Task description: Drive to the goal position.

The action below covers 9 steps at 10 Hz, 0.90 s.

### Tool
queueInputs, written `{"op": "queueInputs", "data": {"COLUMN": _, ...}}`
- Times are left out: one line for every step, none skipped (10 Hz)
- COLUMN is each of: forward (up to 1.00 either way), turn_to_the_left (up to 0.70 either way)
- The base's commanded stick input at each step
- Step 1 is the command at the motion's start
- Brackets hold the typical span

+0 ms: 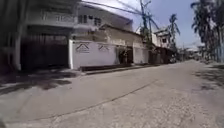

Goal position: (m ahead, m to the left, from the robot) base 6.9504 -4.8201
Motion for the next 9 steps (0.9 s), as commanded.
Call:
{"op": "queueInputs", "data": {"forward": 1.00, "turn_to_the_left": -0.40}}
{"op": "queueInputs", "data": {"forward": 1.00, "turn_to_the_left": -0.40}}
{"op": "queueInputs", "data": {"forward": 1.00, "turn_to_the_left": -0.40}}
{"op": "queueInputs", "data": {"forward": 1.00, "turn_to_the_left": -0.31}}
{"op": "queueInputs", "data": {"forward": 1.00, "turn_to_the_left": -0.16}}
{"op": "queueInputs", "data": {"forward": 1.00, "turn_to_the_left": -0.04}}
{"op": "queueInputs", "data": {"forward": 1.00, "turn_to_the_left": -0.02}}
{"op": "queueInputs", "data": {"forward": 1.00, "turn_to_the_left": -0.02}}
{"op": "queueInputs", "data": {"forward": 1.00, "turn_to_the_left": -0.02}}
